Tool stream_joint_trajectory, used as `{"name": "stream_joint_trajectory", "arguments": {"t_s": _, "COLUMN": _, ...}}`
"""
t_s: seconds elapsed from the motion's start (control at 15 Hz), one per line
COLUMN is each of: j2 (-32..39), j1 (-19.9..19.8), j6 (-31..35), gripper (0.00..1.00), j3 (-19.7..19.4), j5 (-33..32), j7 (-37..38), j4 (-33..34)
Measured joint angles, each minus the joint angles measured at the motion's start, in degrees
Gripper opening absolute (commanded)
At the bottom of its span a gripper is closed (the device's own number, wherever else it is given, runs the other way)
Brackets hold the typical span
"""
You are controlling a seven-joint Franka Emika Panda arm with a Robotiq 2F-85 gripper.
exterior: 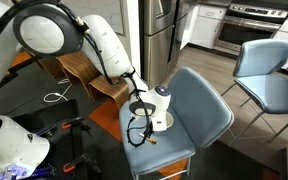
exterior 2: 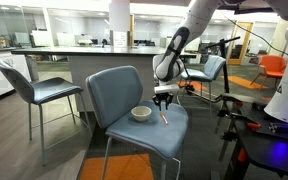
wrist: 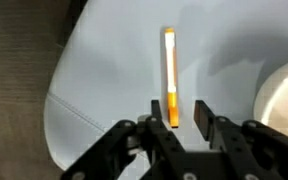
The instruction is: Take the orange marker out of the white bowl
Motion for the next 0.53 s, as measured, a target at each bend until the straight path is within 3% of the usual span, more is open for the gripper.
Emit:
{"name": "stream_joint_trajectory", "arguments": {"t_s": 0.2, "j2": -0.3, "j1": 2.6, "j6": 0.2, "gripper": 0.97, "j3": -1.9, "j5": -1.3, "j7": 2.1, "j4": -0.3}}
{"name": "stream_joint_trajectory", "arguments": {"t_s": 0.27, "j2": -0.8, "j1": 3.3, "j6": 0.3, "gripper": 1.00, "j3": -2.3, "j5": -1.8, "j7": 2.1, "j4": -0.7}}
{"name": "stream_joint_trajectory", "arguments": {"t_s": 0.53, "j2": -6.5, "j1": 4.6, "j6": 0.7, "gripper": 1.00, "j3": -1.8, "j5": -3.2, "j7": 1.1, "j4": -5.4}}
